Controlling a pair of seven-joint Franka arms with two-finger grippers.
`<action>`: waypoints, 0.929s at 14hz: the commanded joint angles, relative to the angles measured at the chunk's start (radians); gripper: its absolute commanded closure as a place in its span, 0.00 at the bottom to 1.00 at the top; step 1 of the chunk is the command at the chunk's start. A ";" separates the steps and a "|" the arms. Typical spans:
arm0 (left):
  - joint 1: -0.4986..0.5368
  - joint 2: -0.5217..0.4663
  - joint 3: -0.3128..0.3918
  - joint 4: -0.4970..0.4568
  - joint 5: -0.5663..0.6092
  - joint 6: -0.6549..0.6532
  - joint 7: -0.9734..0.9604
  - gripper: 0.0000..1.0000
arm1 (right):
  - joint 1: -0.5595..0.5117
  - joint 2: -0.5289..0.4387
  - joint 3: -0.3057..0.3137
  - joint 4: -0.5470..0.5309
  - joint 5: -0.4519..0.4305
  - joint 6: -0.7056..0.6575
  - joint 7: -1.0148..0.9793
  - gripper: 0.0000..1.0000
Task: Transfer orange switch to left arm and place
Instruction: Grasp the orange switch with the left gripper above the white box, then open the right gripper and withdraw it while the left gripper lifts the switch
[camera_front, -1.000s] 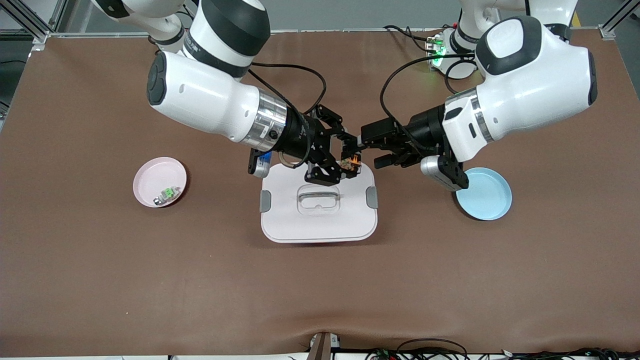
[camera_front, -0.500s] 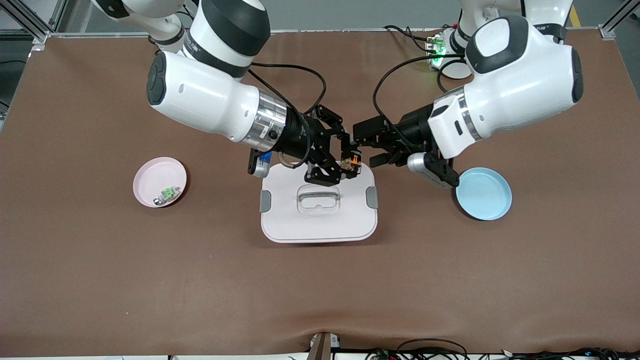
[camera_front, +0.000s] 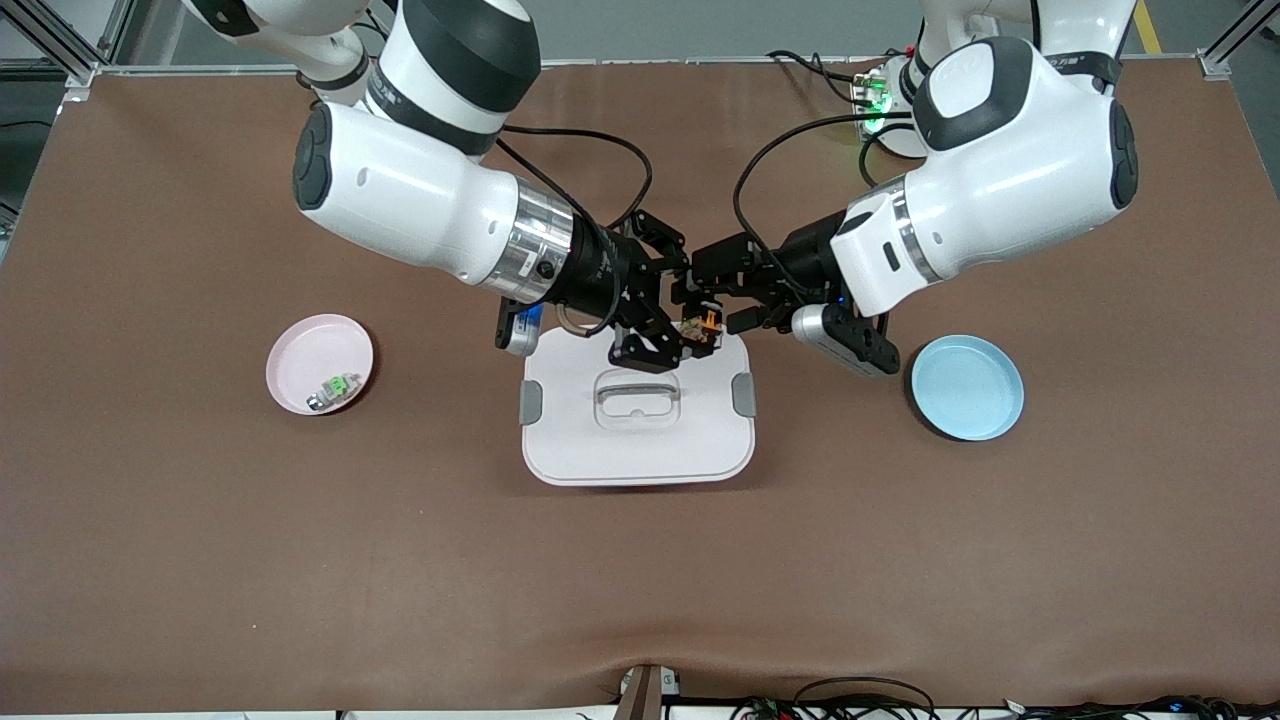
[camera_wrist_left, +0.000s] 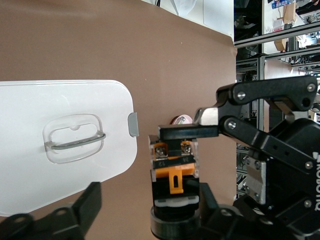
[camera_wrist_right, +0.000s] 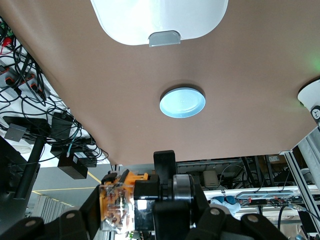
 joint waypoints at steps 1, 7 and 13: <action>-0.002 0.004 0.002 0.011 0.014 0.006 0.017 0.63 | 0.002 0.025 -0.002 0.045 0.014 0.007 0.015 1.00; 0.001 0.003 0.002 0.013 0.012 0.006 0.020 0.95 | 0.003 0.031 -0.002 0.045 0.014 0.027 0.015 1.00; 0.004 0.001 0.002 0.011 0.009 0.006 0.021 1.00 | 0.005 0.031 -0.008 0.045 0.012 0.038 0.010 0.00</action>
